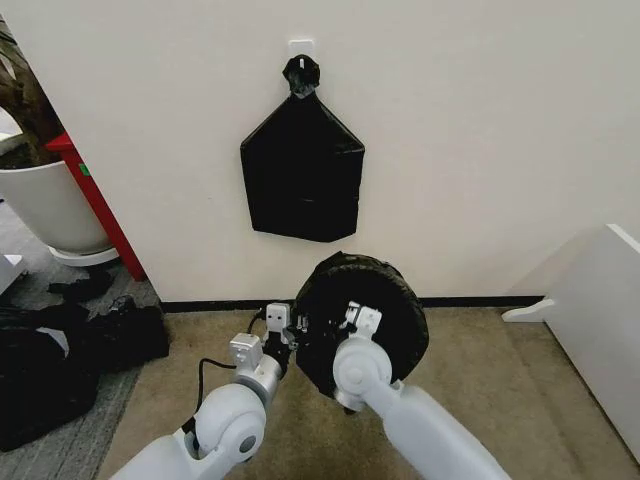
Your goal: Place the garbage bag over the trash bin.
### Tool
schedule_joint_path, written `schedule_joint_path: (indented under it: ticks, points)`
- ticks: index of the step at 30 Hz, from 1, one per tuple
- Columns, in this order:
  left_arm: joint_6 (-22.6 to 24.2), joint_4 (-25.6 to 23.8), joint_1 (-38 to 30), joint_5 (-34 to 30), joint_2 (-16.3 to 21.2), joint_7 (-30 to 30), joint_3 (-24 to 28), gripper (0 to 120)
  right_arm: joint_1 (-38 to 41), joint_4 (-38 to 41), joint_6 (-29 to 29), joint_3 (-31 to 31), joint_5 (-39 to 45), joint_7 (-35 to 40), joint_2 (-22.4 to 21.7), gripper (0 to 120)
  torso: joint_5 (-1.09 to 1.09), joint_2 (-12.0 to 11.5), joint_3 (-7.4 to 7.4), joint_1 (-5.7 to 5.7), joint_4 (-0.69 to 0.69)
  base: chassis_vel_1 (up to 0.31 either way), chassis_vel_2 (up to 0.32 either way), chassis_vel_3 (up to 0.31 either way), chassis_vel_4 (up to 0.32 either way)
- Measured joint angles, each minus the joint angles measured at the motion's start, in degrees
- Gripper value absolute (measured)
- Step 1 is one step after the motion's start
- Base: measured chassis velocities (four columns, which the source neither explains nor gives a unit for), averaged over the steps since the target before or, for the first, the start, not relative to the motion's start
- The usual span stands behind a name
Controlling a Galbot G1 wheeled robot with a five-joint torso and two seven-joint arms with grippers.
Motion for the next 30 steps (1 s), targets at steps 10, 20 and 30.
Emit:
schedule_joint_path:
  ticks: [10,20,30]
  points:
    - [0.22,-1.52,0.09,-0.56,0.61,0.08,-0.52,0,-0.64,-9.03,-0.69,3.74,-2.47,-3.63,0.55,0,0.01,0.0,0.0,0.0,-0.01,0.0,0.0,0.0,0.0]
    - [0.25,-0.5,0.46,0.33,0.3,0.21,-0.5,0,-2.81,0.02,-0.23,2.0,-1.83,-1.26,-0.72,0,0.0,0.0,0.0,0.0,-0.01,0.0,0.0,0.0,0.0]
    - [0.17,-1.83,1.64,0.52,0.6,0.44,-0.86,0,-2.7,-4.93,0.21,4.21,-3.8,-1.9,-0.58,0,0.0,0.0,0.0,0.0,-0.01,0.0,0.0,0.0,0.0]
